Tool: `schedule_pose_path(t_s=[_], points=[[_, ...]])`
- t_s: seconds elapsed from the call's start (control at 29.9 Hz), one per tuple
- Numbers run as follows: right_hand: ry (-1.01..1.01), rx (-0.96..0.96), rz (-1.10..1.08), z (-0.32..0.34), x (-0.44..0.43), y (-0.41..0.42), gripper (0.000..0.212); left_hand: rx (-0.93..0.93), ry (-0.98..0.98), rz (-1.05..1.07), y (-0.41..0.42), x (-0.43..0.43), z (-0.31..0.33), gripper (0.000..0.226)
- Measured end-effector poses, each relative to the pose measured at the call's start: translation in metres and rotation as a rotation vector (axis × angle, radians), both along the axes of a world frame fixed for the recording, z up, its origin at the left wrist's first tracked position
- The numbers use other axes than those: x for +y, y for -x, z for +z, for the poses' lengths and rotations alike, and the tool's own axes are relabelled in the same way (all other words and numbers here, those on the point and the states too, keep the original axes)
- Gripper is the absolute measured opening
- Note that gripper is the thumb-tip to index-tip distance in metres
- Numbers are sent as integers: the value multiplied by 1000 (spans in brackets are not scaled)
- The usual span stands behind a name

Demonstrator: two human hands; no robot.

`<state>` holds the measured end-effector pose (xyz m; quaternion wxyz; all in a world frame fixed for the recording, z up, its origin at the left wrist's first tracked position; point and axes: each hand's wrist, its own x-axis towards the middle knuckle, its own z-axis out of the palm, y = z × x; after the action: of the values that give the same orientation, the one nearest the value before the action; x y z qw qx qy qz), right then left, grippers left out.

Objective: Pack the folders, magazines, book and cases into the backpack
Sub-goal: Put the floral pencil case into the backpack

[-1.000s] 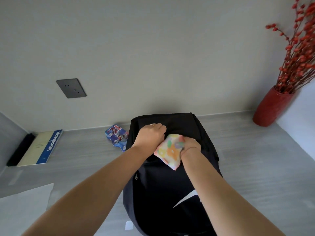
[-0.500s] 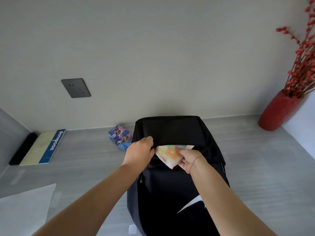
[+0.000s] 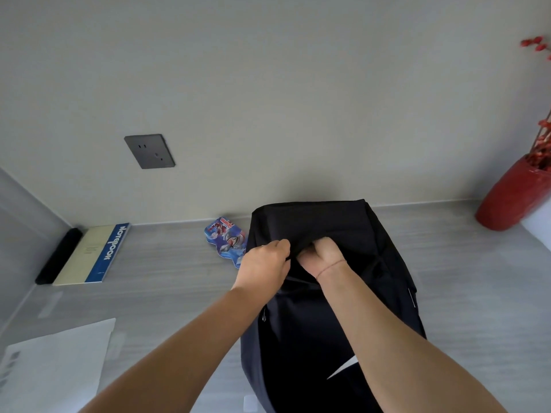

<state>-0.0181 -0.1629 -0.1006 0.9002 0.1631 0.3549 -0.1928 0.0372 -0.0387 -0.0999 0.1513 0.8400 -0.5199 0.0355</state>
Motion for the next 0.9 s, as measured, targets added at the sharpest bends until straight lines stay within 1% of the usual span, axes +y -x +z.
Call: schedule_pose_path(t_s=[0.03, 0.07, 0.1, 0.13, 0.17, 0.23, 0.33, 0.4, 0.47, 0.54, 0.57, 0.64, 0.67, 0.7, 0.74, 0.77, 0.8, 0.84, 0.87, 0.9], points=[[131, 54, 74, 5, 1, 6, 39, 6, 2, -4, -1, 0, -1, 12], [113, 63, 105, 3, -1, 12, 42, 12, 6, 0, -1, 0, -2, 12], [181, 57, 136, -4, -5, 17, 45, 17, 12, 7, -2, 0, -2, 12], [185, 65, 165, -1, -6, 25, 47, 21, 18, 15, -2, 1, -4, 13], [286, 46, 193, -2, -4, 30, 49, 25, 20, 19, -2, 1, -5, 13], [377, 103, 145, 0, -4, 35, 55, 32, 29, 8, 0, 0, -7, 12], [434, 19, 93, 16, 3, 33, 61, 24, 46, -12, 3, -2, -8, 11], [447, 12, 113, 22, 8, 32, 54, 36, 62, -19, 0, -1, -8, 13], [488, 24, 177, 25, 16, 39, 47, 95, 107, -28, -4, 5, -11, 17], [554, 101, 257, 23, 27, 56, 46, 168, 173, 2, -11, 12, -16, 23], [603, 165, 280, 21, 34, 64, 44, 206, 202, 58, -19, 18, -20, 25], [745, 355, 251, 21, 52, 79, 36, 341, 254, 223, -41, 31, -34, 26], [860, 472, 201, 26, 63, 87, 31, 456, 277, 331, -52, 36, -42, 26], [1019, 559, 159, 32, 74, 87, 28, 604, 304, 469, -66, 41, -51, 25], [1186, 579, 145, 38, 85, 76, 28, 774, 345, 631, -84, 47, -61, 24], [1326, 544, 156, 44, 95, 60, 27, 953, 403, 781, -99, 50, -70, 23], [1443, 484, 215, 46, 103, 37, 27, 1114, 478, 896, -114, 51, -79, 24], [1549, 445, 332, 43, 109, 8, 26, 1257, 546, 959, -129, 53, -87, 26], [1648, 428, 485, 38, 112, -21, 27, 1354, 591, 982, -141, 53, -93, 26], [1751, 446, 663, 31, 111, -46, 29, 1412, 594, 987, -147, 53, -95, 26]])
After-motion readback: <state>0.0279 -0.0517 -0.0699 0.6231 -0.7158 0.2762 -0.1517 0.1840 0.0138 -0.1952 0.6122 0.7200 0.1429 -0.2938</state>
